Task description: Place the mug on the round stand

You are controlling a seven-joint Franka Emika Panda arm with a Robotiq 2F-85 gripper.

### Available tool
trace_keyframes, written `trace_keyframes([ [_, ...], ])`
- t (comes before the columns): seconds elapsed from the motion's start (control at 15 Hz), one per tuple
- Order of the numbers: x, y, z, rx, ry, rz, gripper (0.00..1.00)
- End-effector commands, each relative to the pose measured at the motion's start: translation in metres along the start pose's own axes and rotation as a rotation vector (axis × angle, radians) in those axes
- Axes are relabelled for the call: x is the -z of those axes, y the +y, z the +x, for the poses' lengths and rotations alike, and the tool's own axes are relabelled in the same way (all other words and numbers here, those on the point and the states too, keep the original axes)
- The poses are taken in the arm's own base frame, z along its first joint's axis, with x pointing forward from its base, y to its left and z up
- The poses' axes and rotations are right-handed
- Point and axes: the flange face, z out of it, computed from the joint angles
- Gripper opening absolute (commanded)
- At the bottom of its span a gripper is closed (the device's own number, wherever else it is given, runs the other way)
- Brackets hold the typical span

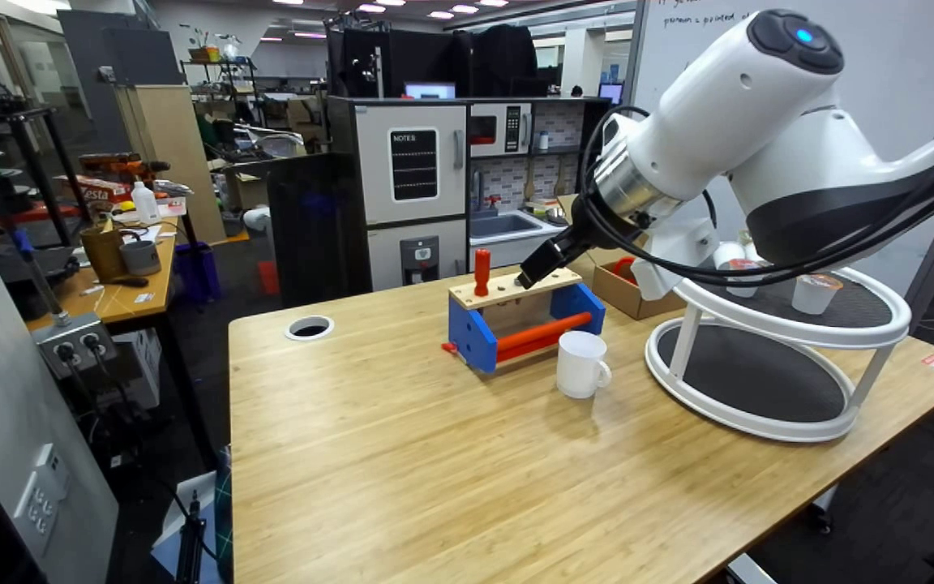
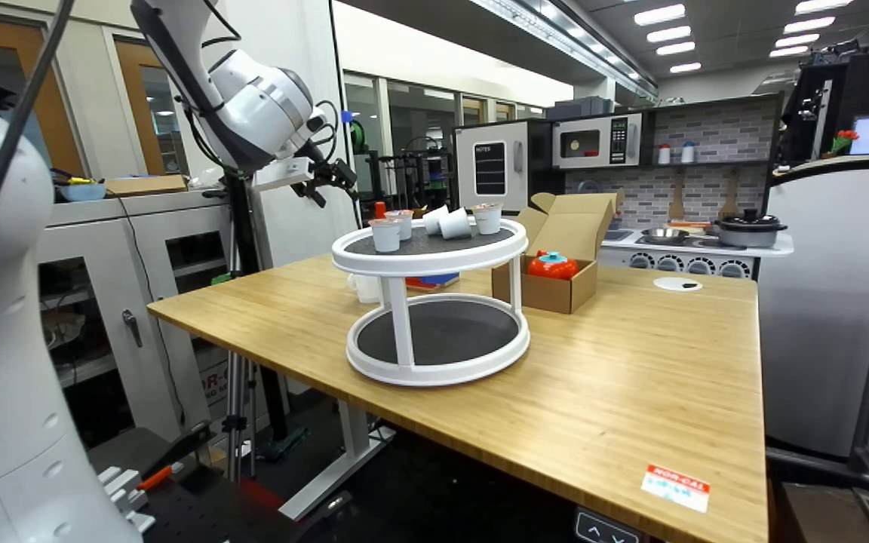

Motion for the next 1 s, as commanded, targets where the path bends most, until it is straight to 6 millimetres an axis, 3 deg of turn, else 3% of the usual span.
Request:
trace_keyframes([
  [0.0, 0.000, 0.000, 0.000, 0.000, 0.000, 0.000, 1.00],
  [0.67, 0.000, -0.001, 0.000, 0.001, 0.000, 0.001, 1.00],
  [0.93, -0.014, 0.011, -0.011, -0.040, -0.046, -0.046, 1.00],
])
